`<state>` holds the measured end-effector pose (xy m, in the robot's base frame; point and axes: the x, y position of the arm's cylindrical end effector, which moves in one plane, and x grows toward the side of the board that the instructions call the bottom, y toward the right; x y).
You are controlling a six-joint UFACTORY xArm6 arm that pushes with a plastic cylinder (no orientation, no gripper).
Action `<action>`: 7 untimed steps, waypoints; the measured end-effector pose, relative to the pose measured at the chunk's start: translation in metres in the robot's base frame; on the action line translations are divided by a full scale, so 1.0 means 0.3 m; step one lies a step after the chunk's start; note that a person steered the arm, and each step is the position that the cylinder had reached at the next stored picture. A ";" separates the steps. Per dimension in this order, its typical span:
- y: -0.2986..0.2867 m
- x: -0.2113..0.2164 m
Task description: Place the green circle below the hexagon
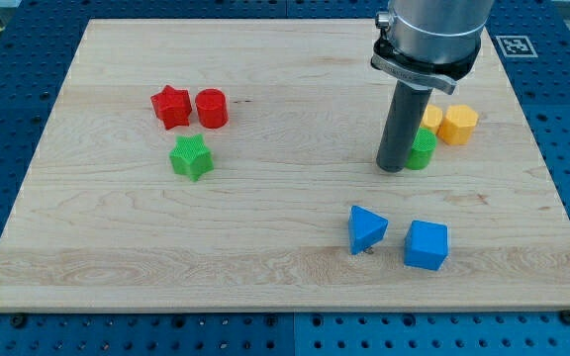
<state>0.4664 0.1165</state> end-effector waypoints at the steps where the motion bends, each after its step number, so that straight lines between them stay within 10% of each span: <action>1: 0.000 0.004; 7: 0.123 -0.032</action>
<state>0.4567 0.1535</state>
